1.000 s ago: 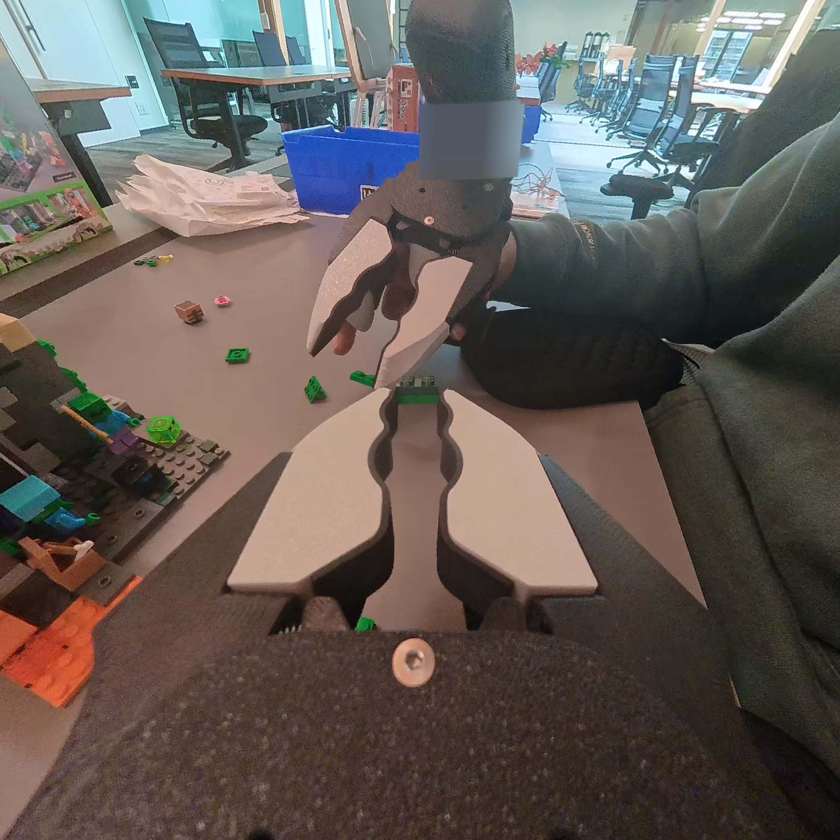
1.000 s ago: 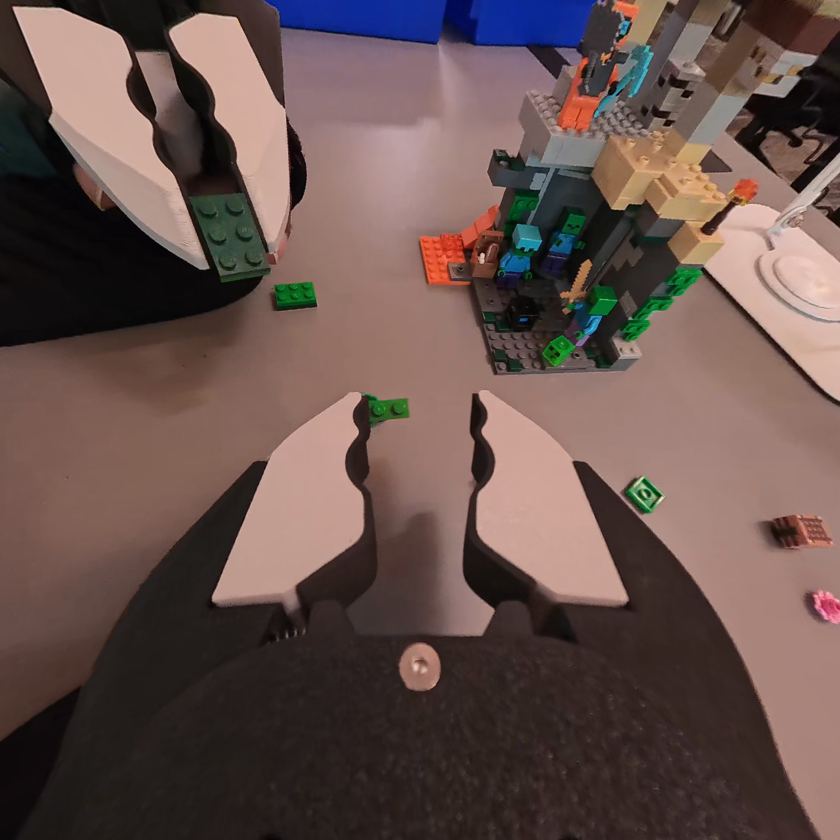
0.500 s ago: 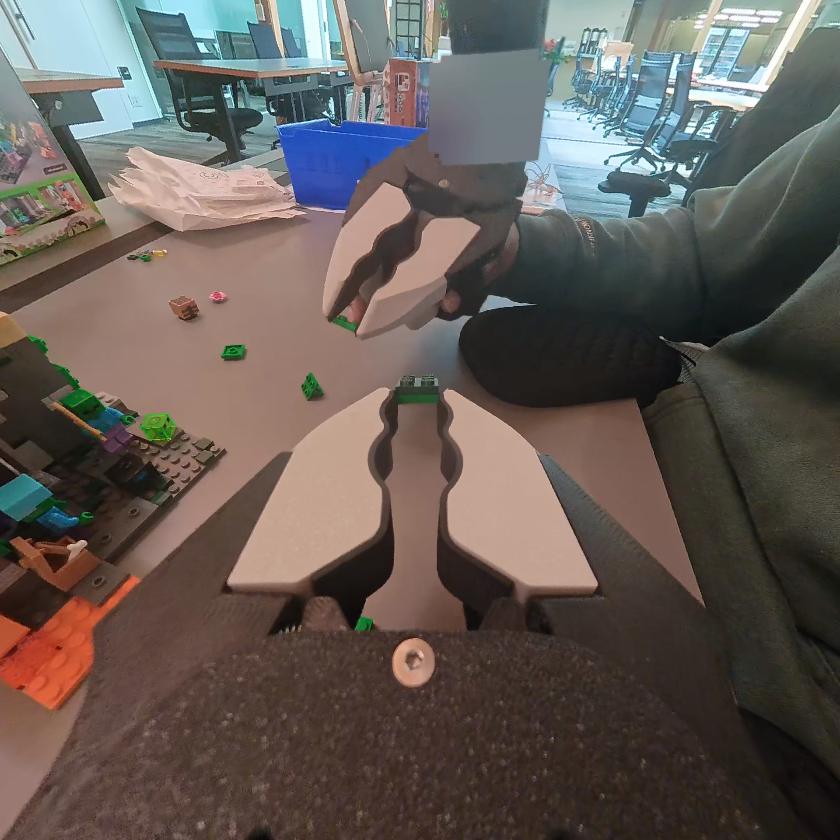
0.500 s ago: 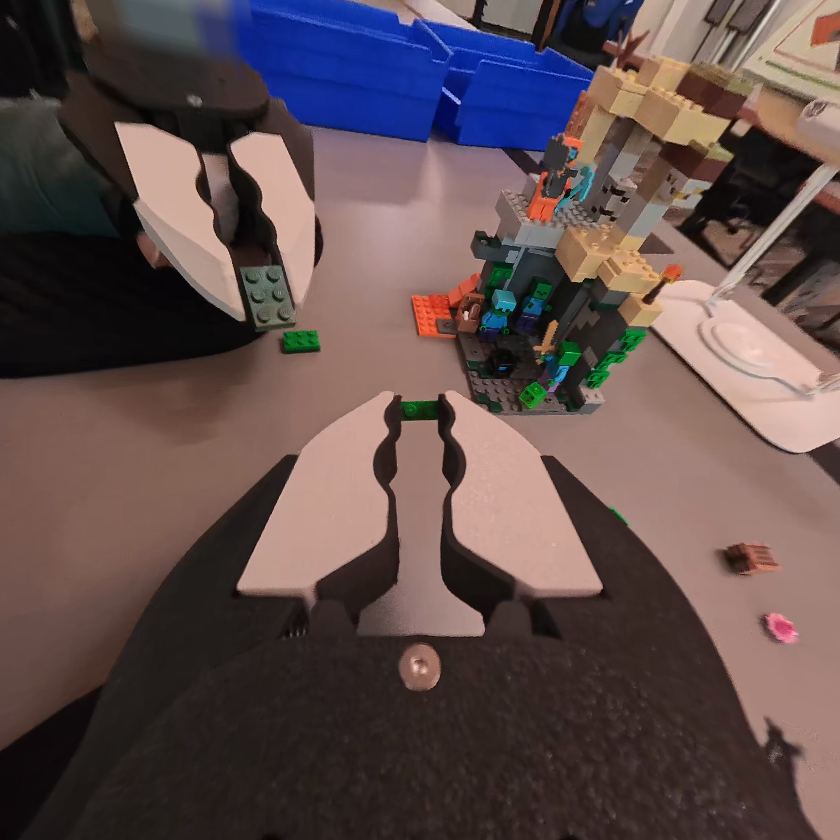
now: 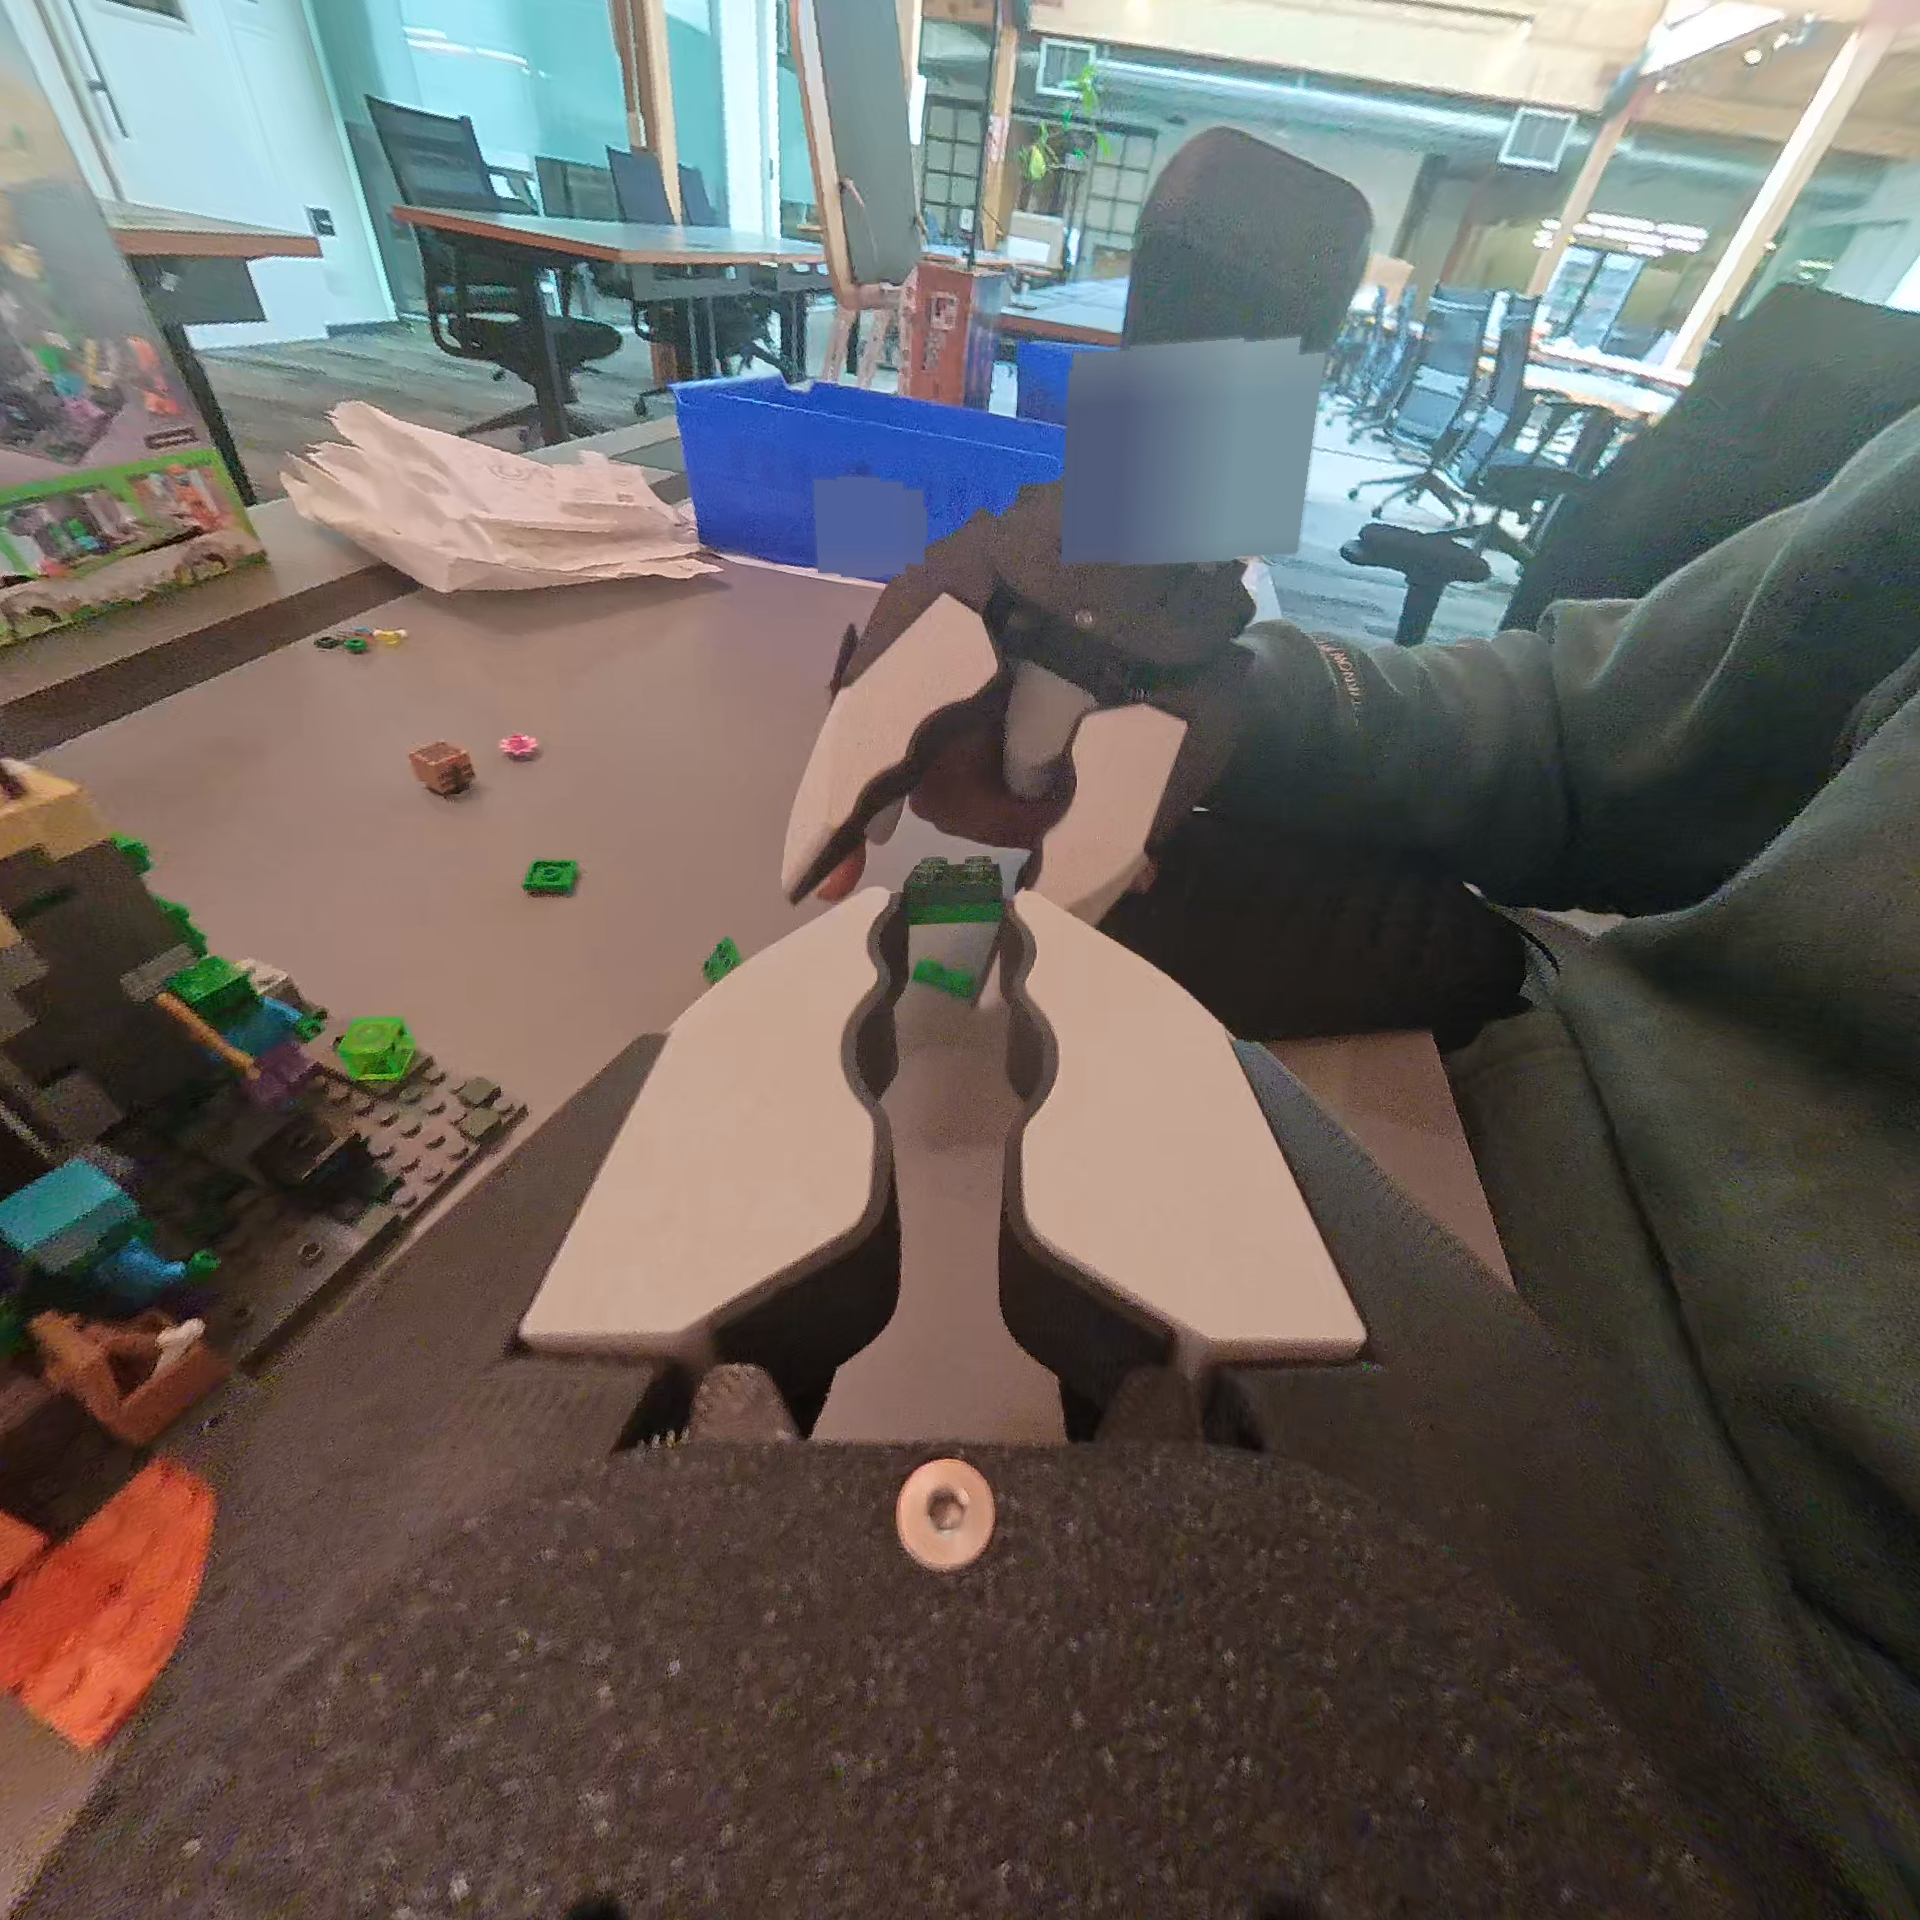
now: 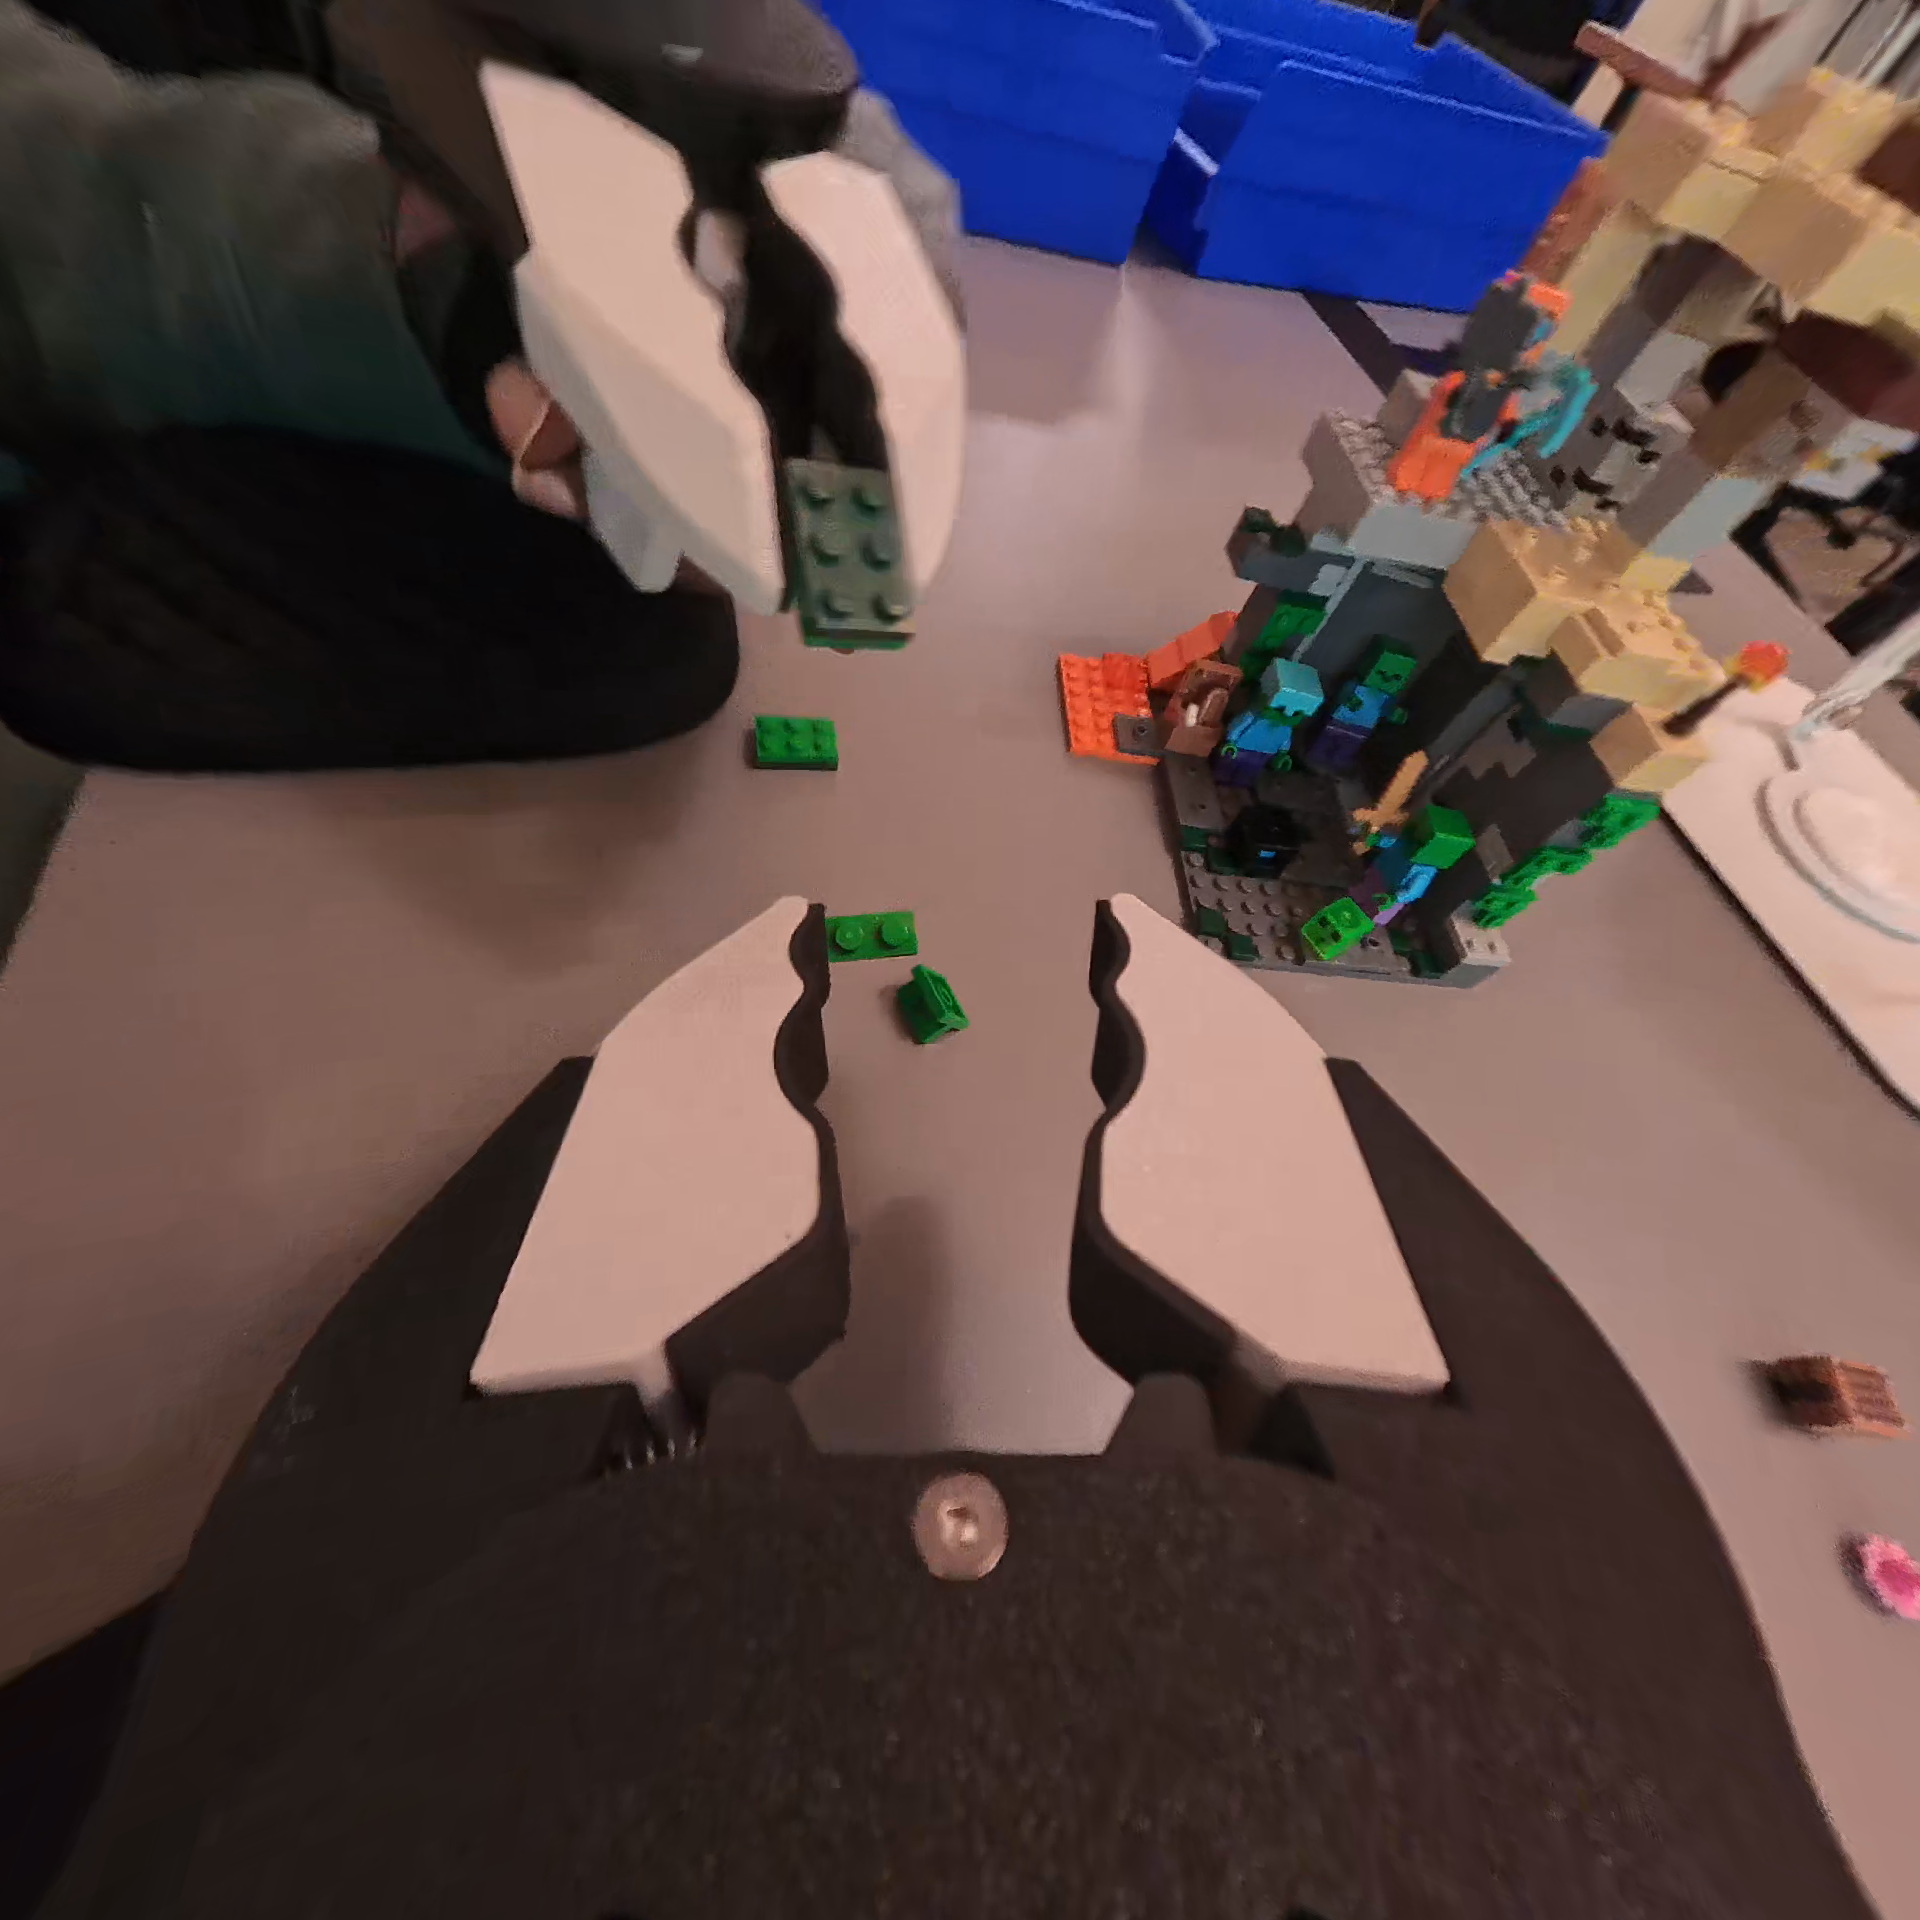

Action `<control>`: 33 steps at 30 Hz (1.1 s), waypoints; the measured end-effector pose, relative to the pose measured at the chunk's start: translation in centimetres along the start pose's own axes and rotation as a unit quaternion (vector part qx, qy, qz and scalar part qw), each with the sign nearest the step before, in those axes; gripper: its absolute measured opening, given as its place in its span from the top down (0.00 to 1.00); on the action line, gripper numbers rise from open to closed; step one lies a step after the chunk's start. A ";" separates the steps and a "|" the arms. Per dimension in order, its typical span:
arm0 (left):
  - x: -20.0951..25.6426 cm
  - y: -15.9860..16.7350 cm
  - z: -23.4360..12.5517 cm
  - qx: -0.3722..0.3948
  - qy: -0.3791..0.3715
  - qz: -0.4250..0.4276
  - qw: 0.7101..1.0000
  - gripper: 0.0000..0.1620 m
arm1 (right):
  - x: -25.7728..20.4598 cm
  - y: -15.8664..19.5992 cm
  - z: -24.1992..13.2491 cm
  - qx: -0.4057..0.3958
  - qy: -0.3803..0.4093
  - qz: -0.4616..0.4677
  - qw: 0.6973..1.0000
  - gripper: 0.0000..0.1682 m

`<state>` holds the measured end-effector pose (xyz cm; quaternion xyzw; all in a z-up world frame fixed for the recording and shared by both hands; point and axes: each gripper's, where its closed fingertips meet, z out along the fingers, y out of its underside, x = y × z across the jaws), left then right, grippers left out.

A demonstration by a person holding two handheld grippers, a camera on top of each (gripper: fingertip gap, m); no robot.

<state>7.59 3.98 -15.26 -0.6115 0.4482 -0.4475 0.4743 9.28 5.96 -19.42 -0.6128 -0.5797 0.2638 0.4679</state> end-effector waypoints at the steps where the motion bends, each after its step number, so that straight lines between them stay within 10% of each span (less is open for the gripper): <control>1: 0.1 0.0 0.5 -0.010 0.003 0.008 1.000 0.90 | -0.3 -0.1 0.2 -0.001 0.000 -0.012 1.000 0.71; 9: -1.5 4.5 2.7 -0.158 -0.045 0.118 0.979 0.90 | 0.0 -1.7 -1.0 0.035 0.024 -0.042 0.998 0.71; 33: 0.9 2.4 1.9 -0.060 0.012 0.141 0.988 0.90 | -2.4 -2.7 -1.2 0.072 -0.073 0.009 0.995 0.91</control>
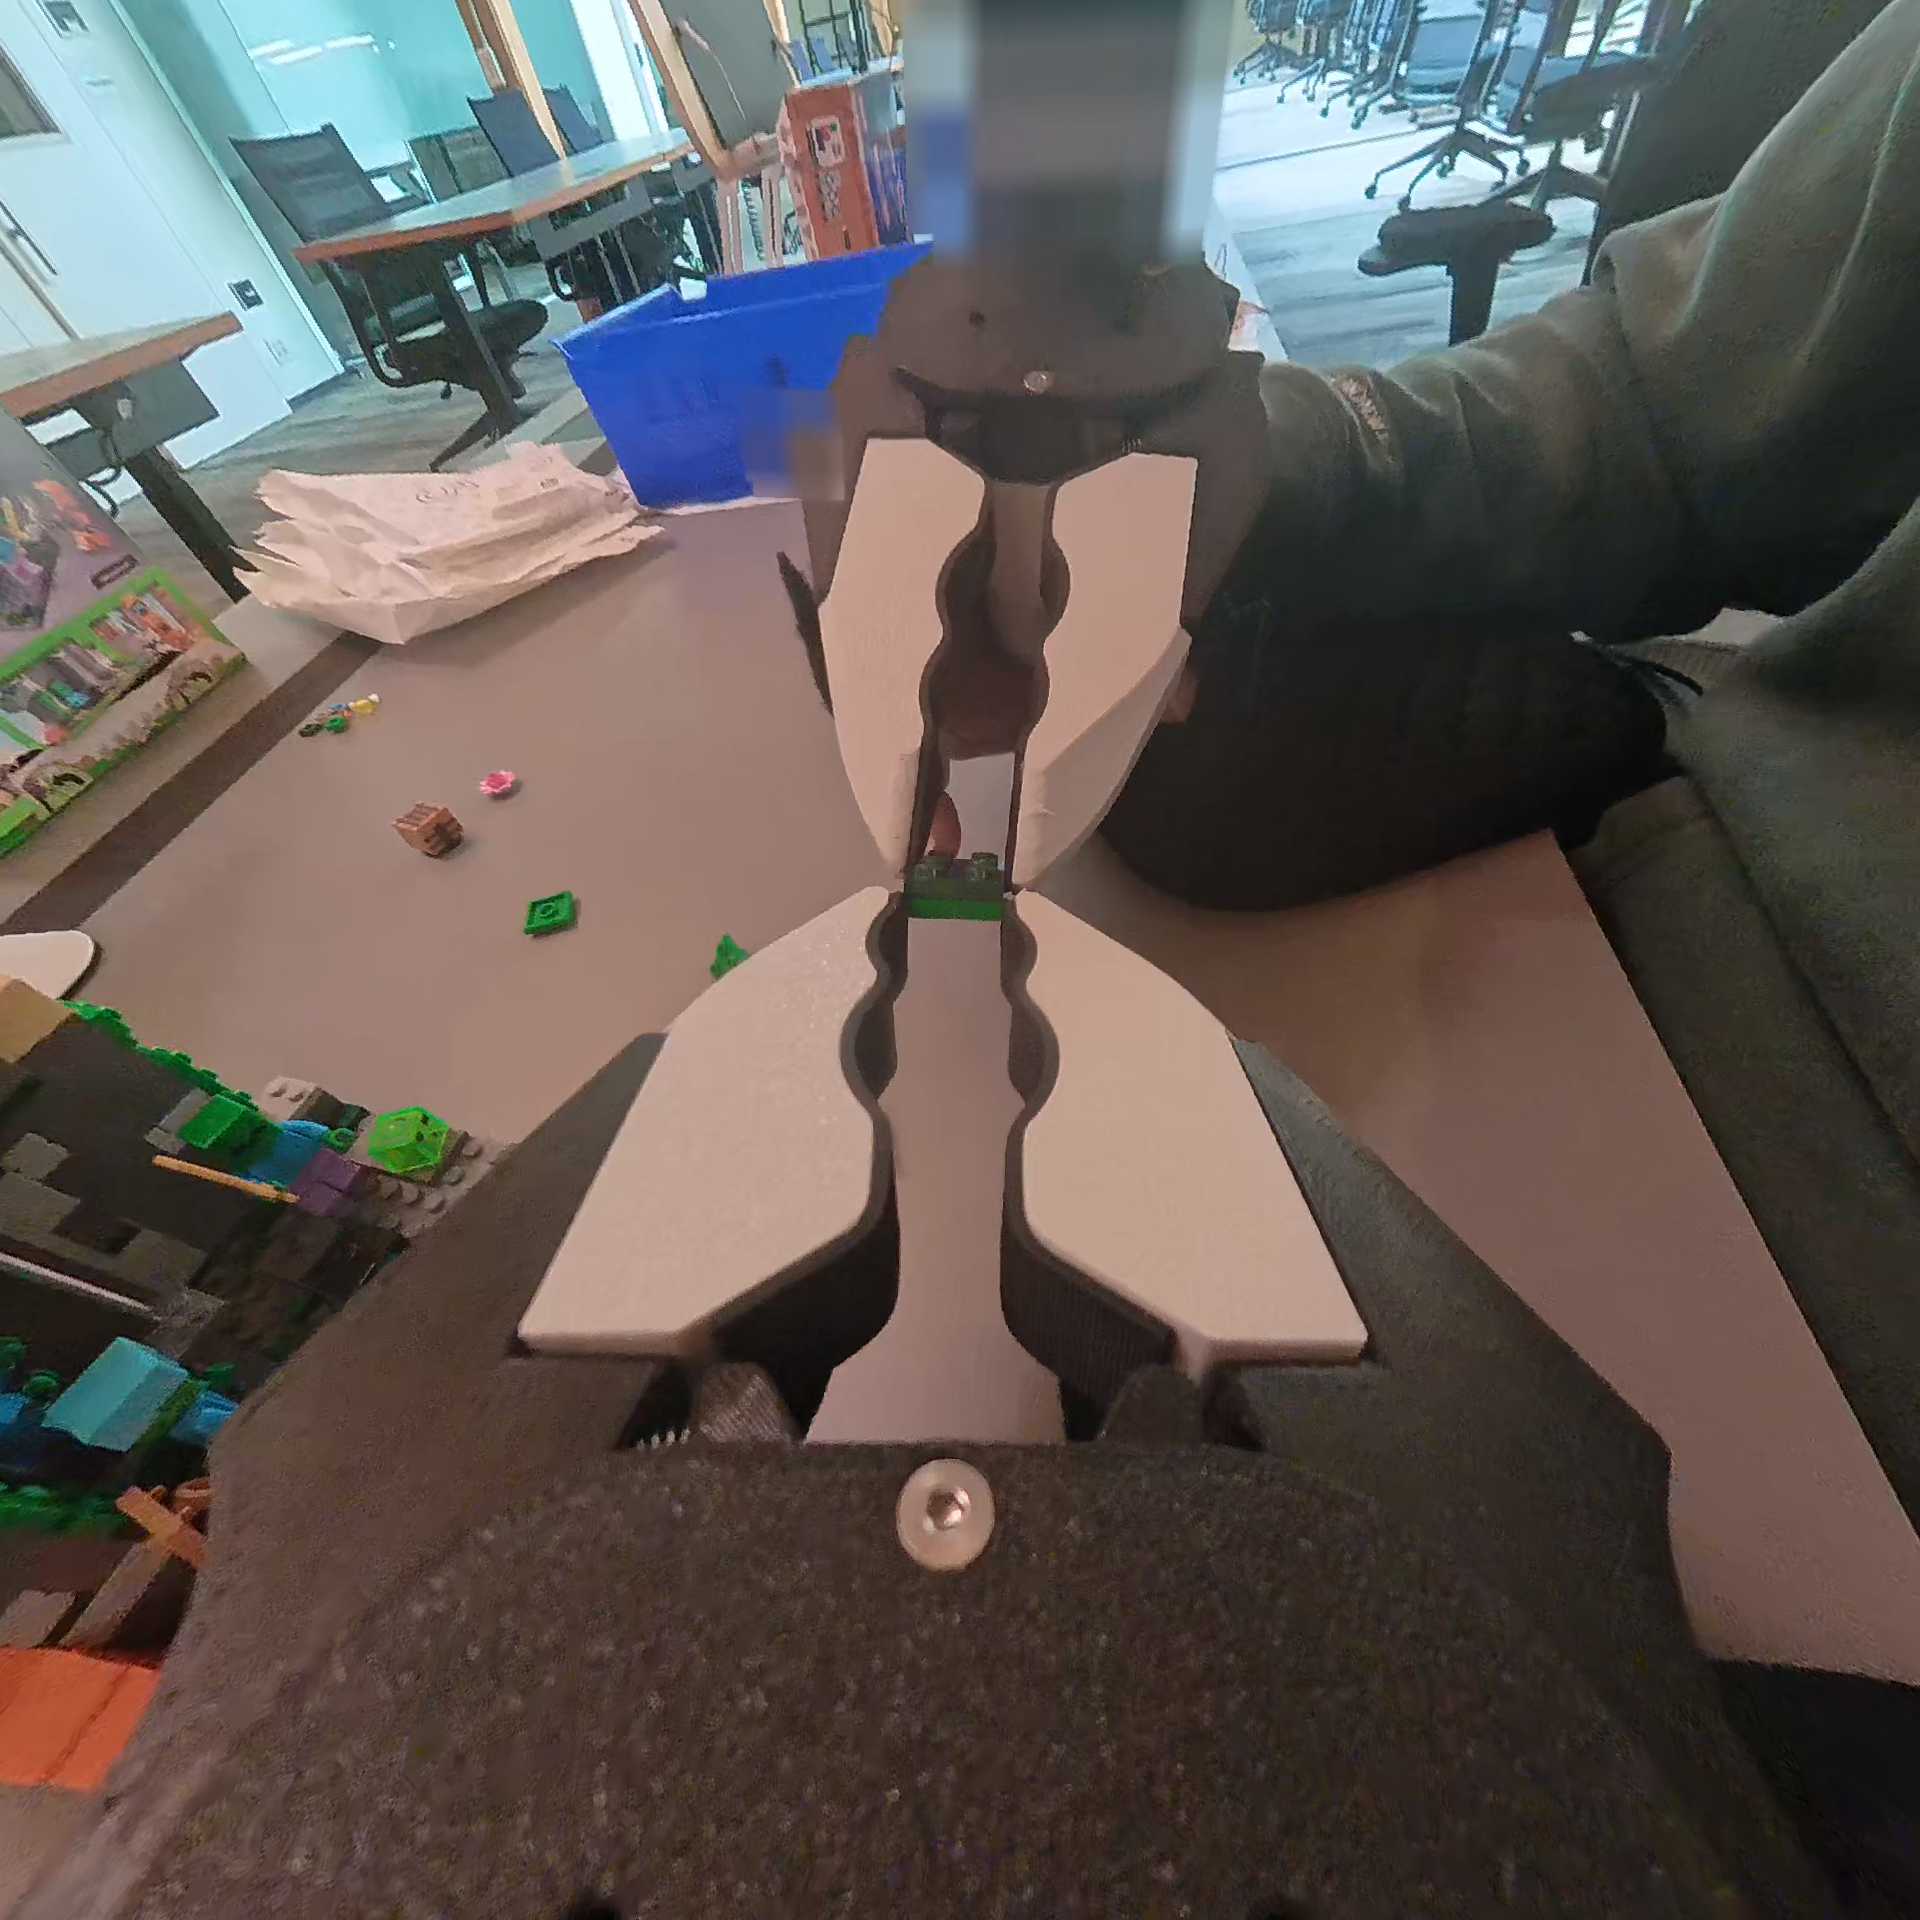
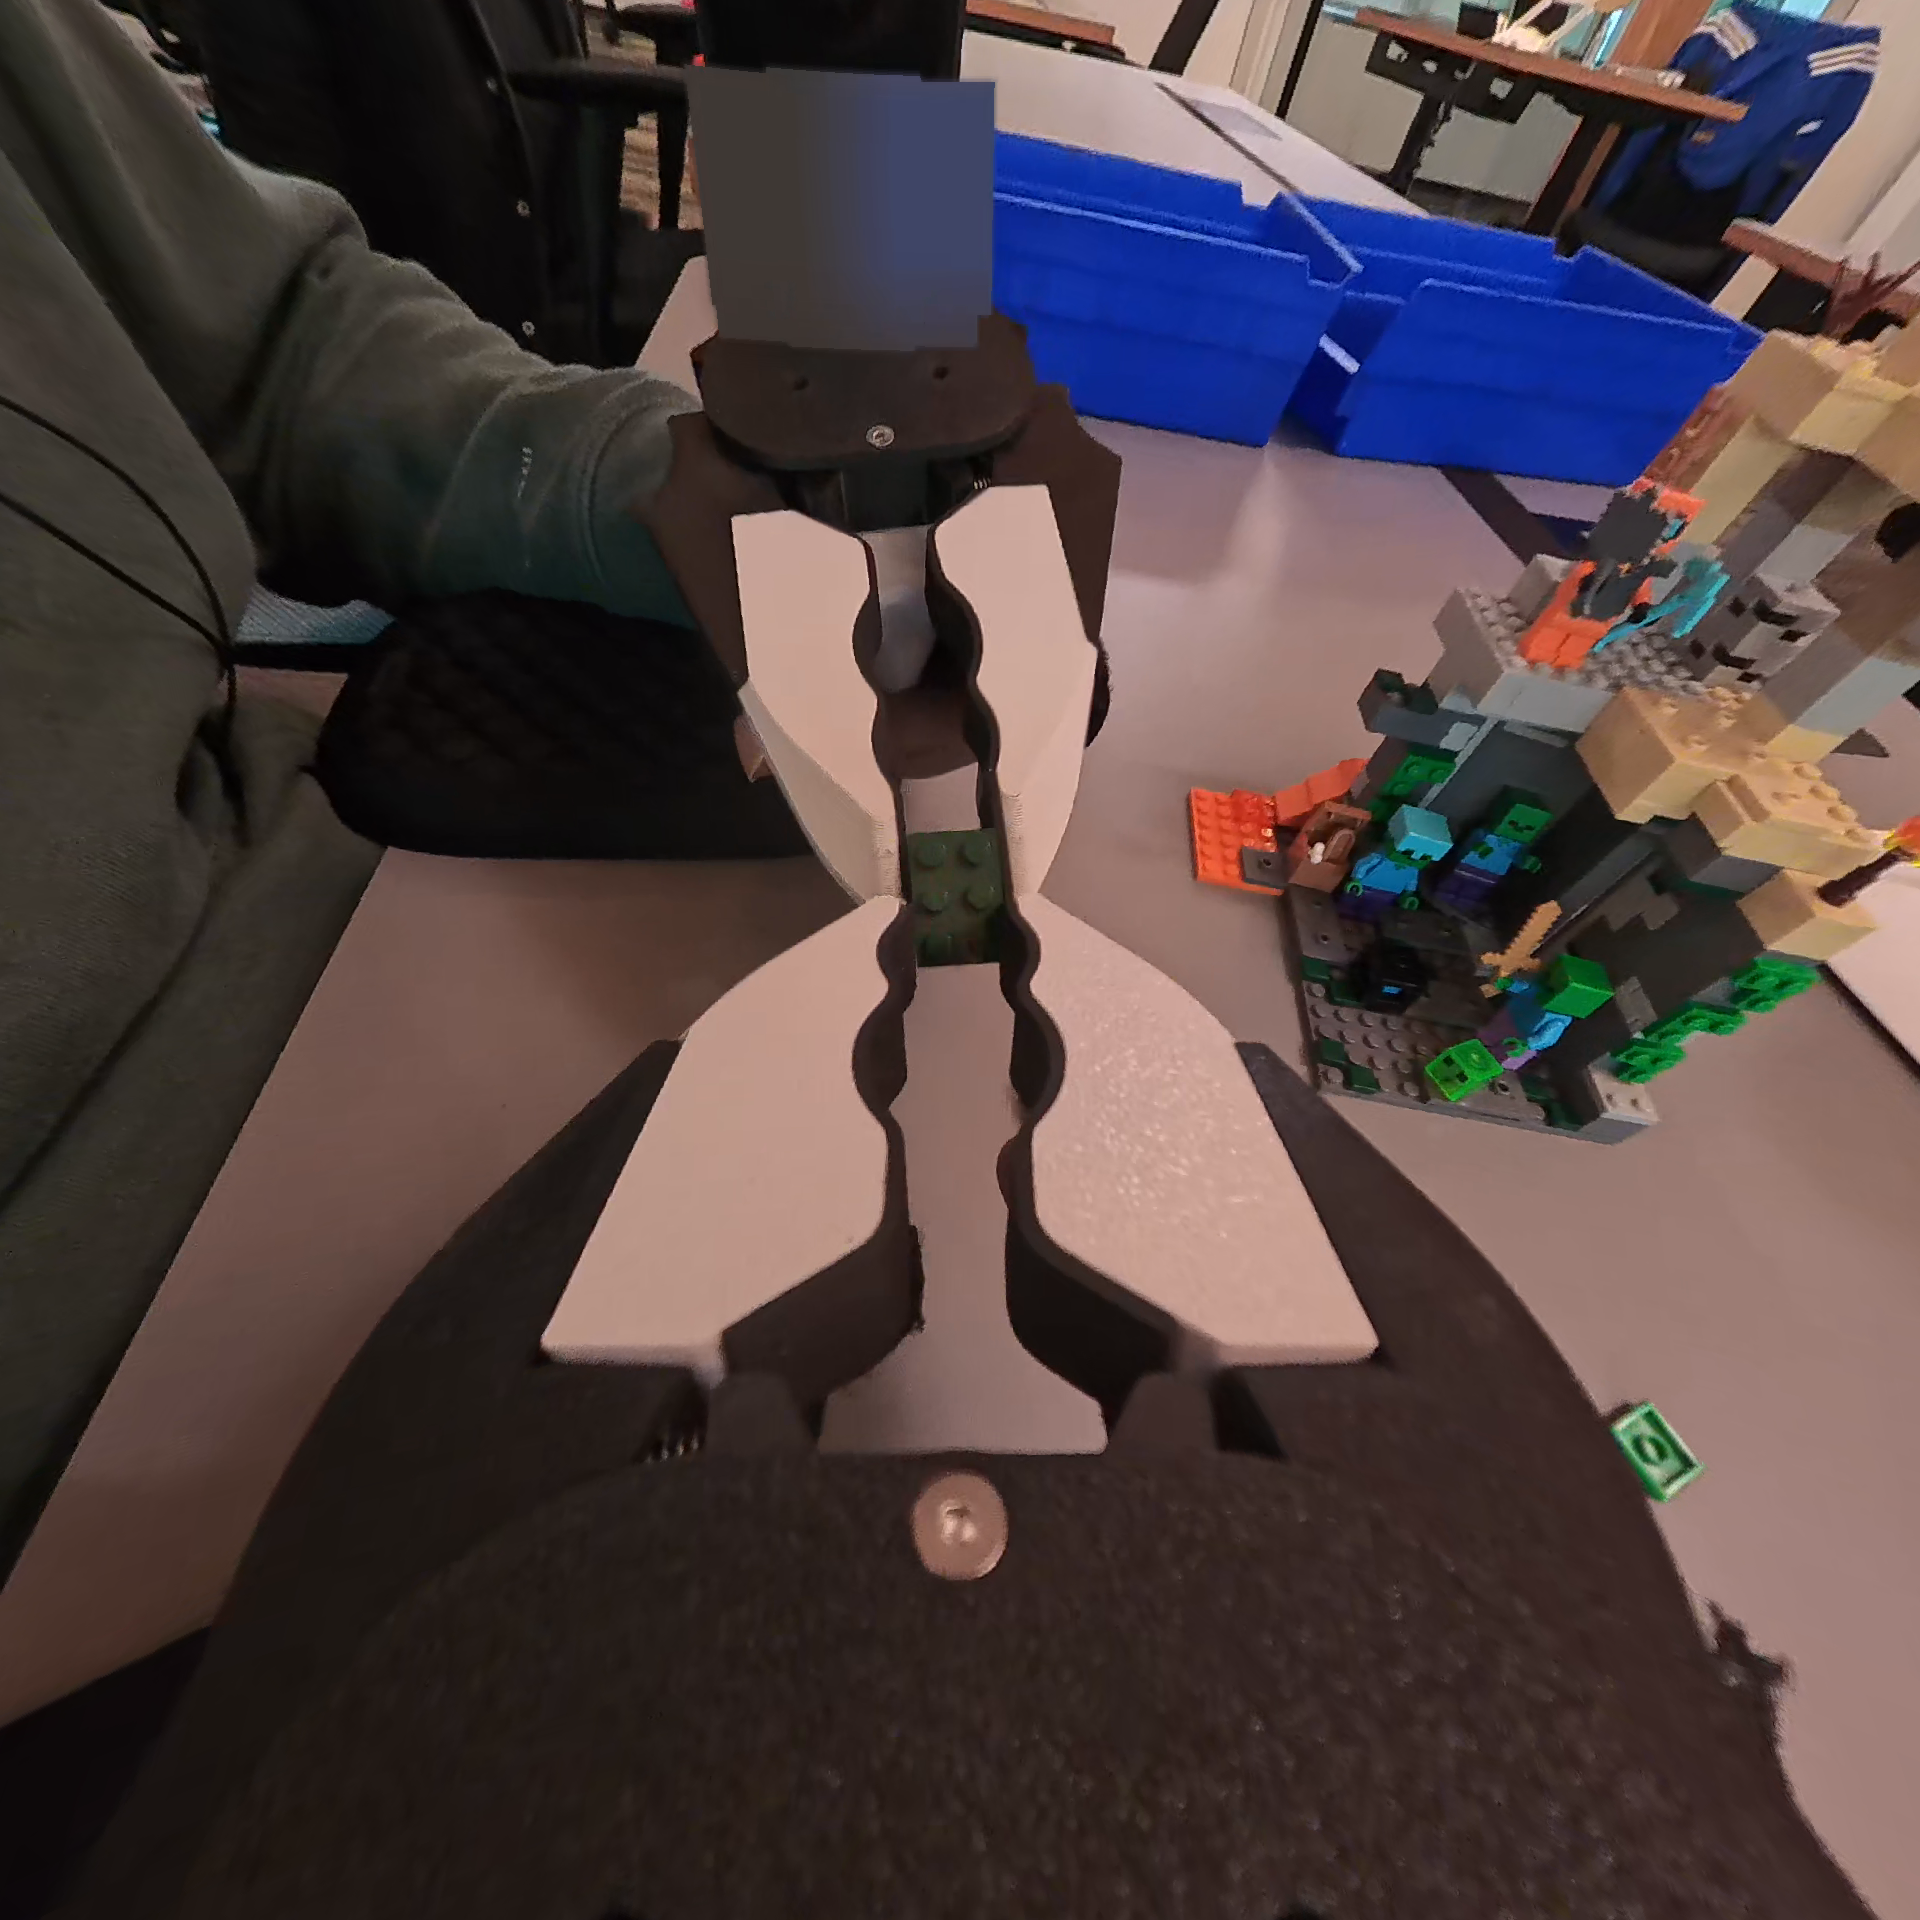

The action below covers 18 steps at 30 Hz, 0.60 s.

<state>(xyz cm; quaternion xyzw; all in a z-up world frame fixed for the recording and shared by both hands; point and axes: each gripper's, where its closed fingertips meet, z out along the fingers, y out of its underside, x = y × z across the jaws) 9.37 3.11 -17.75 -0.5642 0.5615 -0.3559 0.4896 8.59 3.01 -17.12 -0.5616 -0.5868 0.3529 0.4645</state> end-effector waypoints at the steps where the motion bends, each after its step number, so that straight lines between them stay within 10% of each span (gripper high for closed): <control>1: 0.0 -0.2 -0.1 0.005 -0.001 0.000 1.000 0.90 | 0.0 -0.1 0.0 0.004 0.000 0.000 1.000 0.91; 18: 1.3 0.1 -0.8 -0.020 0.018 0.043 0.999 0.90 | -1.5 -0.1 0.6 -0.028 -0.038 -0.028 0.999 0.91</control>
